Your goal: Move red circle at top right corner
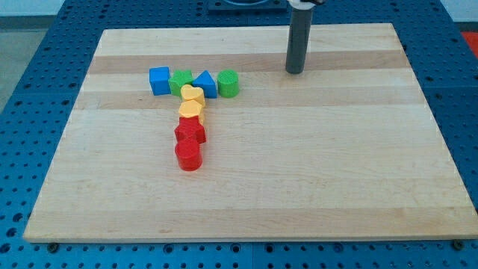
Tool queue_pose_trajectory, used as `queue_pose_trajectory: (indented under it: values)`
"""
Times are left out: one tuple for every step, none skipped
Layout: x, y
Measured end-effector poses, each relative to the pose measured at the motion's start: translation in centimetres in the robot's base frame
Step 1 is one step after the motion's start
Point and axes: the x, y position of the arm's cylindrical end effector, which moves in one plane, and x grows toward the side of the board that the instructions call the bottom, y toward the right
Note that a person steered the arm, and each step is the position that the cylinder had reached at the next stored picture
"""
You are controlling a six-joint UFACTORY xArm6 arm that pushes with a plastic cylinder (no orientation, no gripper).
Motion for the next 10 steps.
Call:
queue_pose_trajectory:
  values:
    - [0.0,0.0]
    - [1.1,0.6]
    - [6.4,1.1]
    - [14.0,1.0]
    - [21.9,-3.0]
    - [25.4,-10.4]
    - [25.6,-18.4]
    - [25.6,-22.2]
    - [25.6,-24.8]
    - [25.6,-27.0]
